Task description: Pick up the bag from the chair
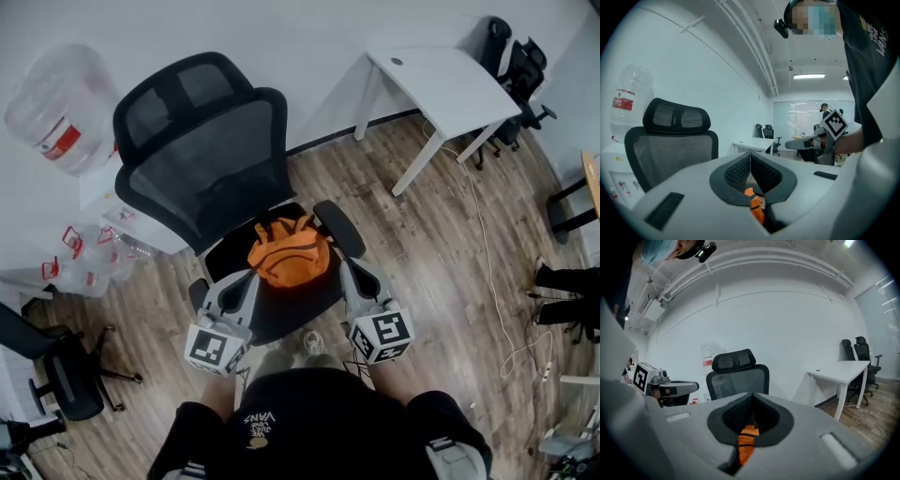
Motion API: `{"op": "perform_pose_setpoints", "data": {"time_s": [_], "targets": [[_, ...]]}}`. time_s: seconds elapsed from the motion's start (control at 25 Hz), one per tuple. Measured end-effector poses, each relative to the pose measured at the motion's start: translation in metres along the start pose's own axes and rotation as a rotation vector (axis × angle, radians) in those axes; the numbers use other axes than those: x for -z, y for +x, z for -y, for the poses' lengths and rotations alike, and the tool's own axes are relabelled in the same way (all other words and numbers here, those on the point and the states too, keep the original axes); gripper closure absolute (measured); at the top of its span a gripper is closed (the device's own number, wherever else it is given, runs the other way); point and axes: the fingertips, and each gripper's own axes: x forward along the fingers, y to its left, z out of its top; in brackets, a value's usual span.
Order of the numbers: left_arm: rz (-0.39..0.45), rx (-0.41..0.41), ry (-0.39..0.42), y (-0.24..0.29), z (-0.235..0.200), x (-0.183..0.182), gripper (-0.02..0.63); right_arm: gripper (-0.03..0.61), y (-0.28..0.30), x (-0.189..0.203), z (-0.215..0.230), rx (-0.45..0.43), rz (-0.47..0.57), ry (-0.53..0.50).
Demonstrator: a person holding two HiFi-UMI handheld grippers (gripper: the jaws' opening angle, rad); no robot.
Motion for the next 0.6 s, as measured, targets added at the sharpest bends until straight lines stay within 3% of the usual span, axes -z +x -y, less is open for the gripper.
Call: {"op": "perform_pose_setpoints", "data": {"time_s": [0.6], "targets": [[-0.057, 0.062, -0.027, 0.016, -0.031, 0.031, 0.611, 0.581, 0.033, 0.026, 0.004, 0.074, -0.038, 0.040]]}}
